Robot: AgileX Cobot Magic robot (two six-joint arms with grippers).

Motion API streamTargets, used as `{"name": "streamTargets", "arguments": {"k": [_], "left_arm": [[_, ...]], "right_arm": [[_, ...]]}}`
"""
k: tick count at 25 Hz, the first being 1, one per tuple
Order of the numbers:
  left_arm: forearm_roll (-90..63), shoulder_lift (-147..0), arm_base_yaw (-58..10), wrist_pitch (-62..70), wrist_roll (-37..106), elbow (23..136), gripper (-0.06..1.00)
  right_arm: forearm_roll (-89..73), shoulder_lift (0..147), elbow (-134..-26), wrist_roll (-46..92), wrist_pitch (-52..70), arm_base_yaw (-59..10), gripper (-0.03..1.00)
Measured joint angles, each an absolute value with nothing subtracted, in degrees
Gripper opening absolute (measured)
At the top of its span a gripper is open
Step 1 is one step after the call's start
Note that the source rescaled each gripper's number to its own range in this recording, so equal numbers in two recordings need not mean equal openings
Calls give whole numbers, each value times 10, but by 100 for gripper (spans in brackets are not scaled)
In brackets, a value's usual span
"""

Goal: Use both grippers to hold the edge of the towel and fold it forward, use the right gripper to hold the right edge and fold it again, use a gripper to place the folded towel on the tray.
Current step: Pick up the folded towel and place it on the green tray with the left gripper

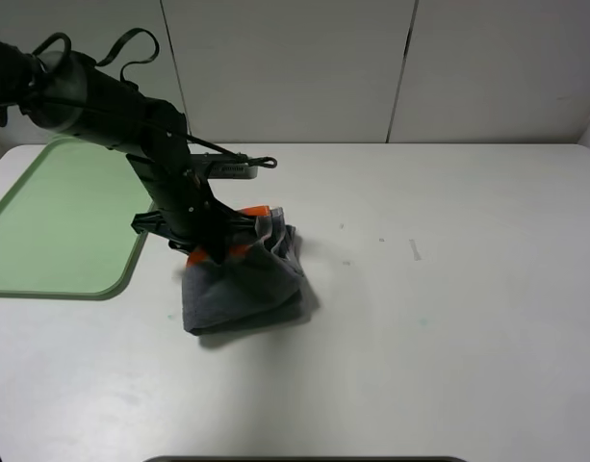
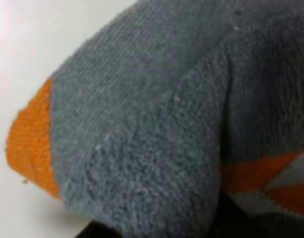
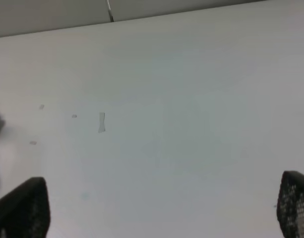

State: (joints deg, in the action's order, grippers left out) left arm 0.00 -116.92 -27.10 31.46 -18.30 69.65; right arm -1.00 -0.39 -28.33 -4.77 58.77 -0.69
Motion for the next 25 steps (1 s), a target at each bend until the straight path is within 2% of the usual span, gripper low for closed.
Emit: {"name": "streamTargets", "arguments": {"k": [12,25], "left_arm": [[116,-1169,-199,481,-122,840,22],[177,-1169,-70,506,-73,850,22]], "right_arm": [[-10,-4,-283,-48,588,-7,100],[-10,-4,-283,-48,588,-7,100]]}}
